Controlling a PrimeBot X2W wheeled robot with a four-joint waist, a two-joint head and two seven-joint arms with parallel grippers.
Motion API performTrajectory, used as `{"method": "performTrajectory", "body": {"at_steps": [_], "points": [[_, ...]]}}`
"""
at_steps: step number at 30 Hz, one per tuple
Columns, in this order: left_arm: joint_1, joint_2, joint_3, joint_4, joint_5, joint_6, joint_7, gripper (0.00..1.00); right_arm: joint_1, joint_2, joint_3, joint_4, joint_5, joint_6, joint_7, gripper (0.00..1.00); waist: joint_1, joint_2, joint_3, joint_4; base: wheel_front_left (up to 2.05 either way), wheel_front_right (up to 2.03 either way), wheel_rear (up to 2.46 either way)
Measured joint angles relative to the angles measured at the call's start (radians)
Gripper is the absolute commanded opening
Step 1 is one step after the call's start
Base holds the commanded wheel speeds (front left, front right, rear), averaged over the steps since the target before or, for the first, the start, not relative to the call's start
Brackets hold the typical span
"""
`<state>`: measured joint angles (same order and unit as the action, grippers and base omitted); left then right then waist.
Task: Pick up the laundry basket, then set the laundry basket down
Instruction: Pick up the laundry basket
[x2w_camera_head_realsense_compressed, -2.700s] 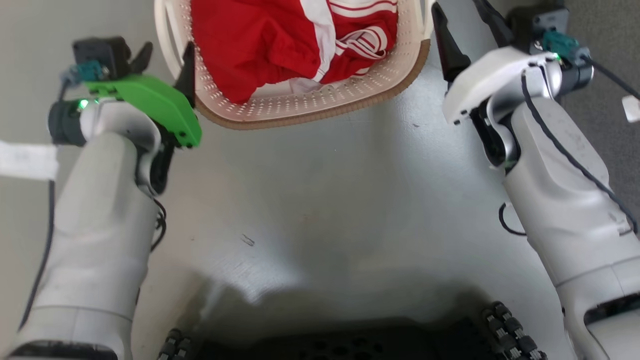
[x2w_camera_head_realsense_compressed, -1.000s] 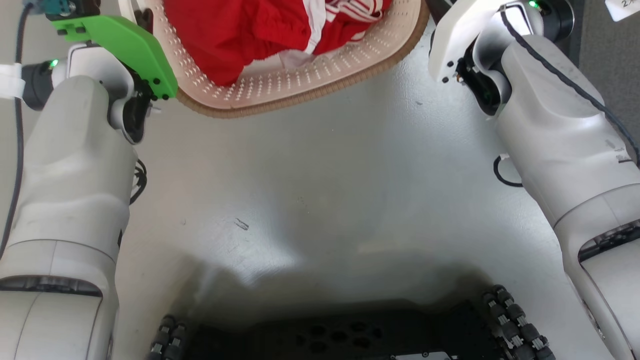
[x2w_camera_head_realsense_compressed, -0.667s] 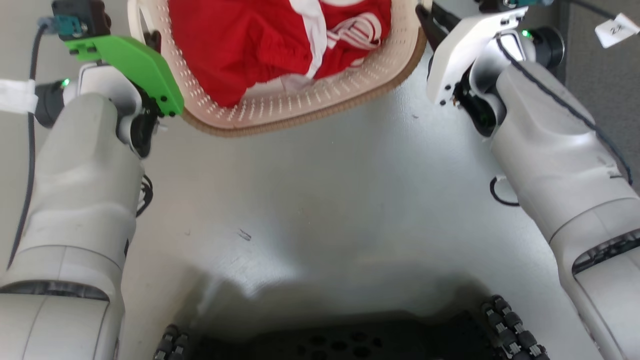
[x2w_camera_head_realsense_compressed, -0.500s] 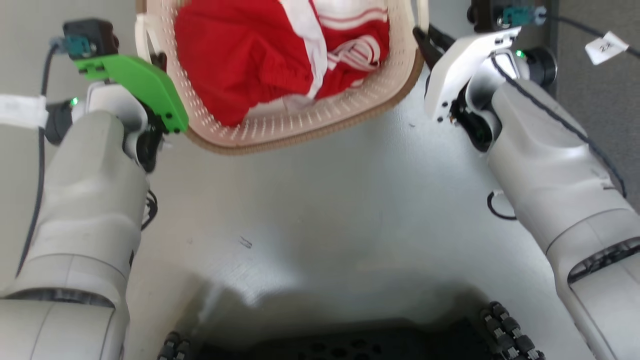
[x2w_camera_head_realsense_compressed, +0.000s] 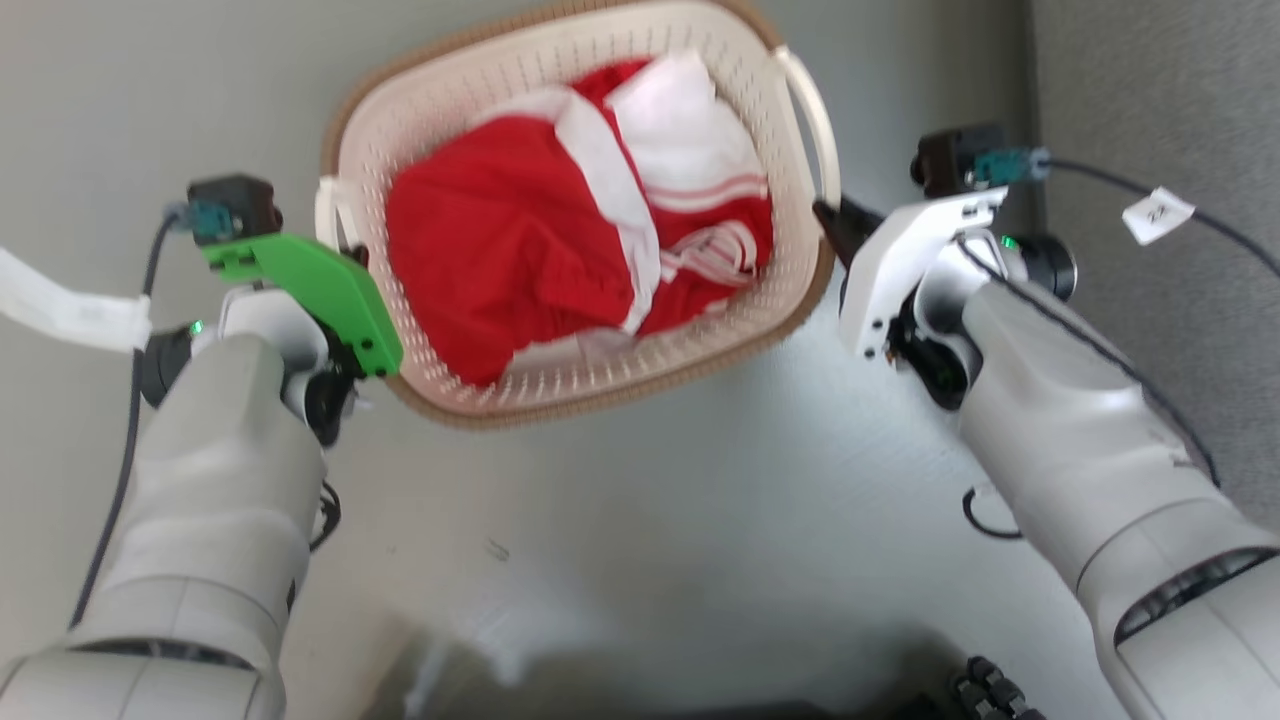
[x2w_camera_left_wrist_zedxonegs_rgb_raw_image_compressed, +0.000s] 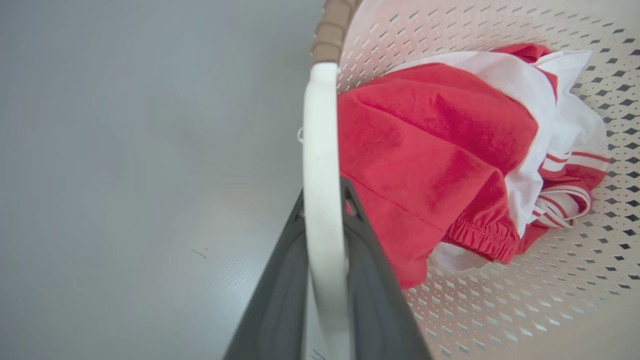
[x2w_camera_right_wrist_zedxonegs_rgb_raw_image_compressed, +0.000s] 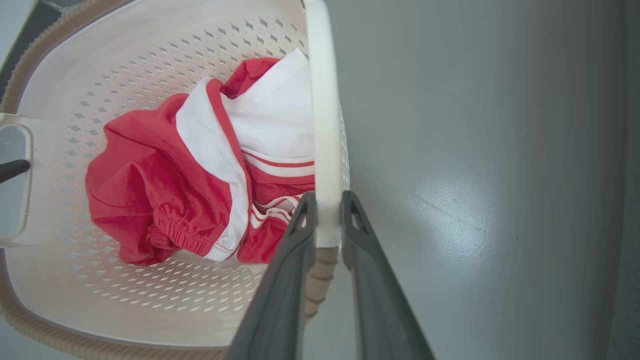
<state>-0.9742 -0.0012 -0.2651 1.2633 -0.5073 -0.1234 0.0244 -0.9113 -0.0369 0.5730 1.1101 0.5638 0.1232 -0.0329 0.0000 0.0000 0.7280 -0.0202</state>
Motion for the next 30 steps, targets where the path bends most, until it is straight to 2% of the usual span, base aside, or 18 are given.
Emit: {"method": "performTrajectory", "body": {"at_steps": [16, 30], "points": [[0.174, -0.016, 0.001, 0.021, -0.044, -0.001, 0.052, 0.00, 0.165, 0.015, 0.034, 0.049, 0.105, 0.009, 0.079, 0.00, -0.0001, 0.0000, -0.204, -0.004, 0.00, 0.00, 0.00], [0.301, -0.017, -0.003, 0.026, -0.091, -0.001, 0.156, 0.00, 0.279, 0.023, 0.064, 0.072, 0.170, 0.016, 0.170, 0.00, -0.0001, 0.0000, -0.399, 0.002, 0.00, 0.00, 0.00]]}}
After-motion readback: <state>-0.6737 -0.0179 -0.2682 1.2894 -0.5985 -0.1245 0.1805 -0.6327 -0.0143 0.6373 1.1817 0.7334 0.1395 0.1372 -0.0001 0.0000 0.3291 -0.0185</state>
